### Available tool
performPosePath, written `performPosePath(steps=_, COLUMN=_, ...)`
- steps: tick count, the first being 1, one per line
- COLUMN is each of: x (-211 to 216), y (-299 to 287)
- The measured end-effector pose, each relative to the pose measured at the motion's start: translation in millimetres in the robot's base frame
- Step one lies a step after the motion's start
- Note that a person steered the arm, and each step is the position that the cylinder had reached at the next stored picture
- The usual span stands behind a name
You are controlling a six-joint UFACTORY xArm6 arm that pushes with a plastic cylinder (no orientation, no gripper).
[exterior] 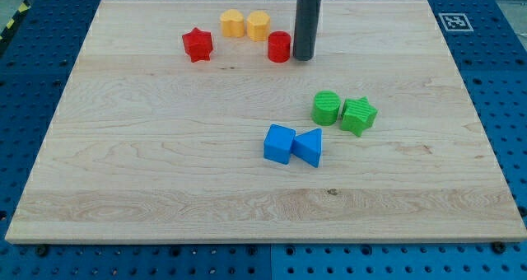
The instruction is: Move the red circle into the red star
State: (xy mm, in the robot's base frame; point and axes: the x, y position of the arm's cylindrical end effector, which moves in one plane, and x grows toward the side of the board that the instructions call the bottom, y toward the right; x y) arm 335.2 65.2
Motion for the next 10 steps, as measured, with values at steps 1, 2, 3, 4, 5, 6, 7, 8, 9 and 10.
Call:
performPosePath(steps=1, x=-13, y=5)
performPosePath(steps=2, x=-12, y=5)
performPosePath(steps=3, x=-10, y=-4)
performPosePath(steps=4, x=-10, y=-21)
performPosePath(steps=5, x=-10, y=-21)
performPosePath(steps=6, x=-15, y=-21)
performPosePath(steps=7, x=-18, y=-21)
performPosePath(steps=8, x=-18, y=-23)
performPosePath(steps=9, x=-18, y=-37)
performPosePath(steps=10, x=-18, y=-56)
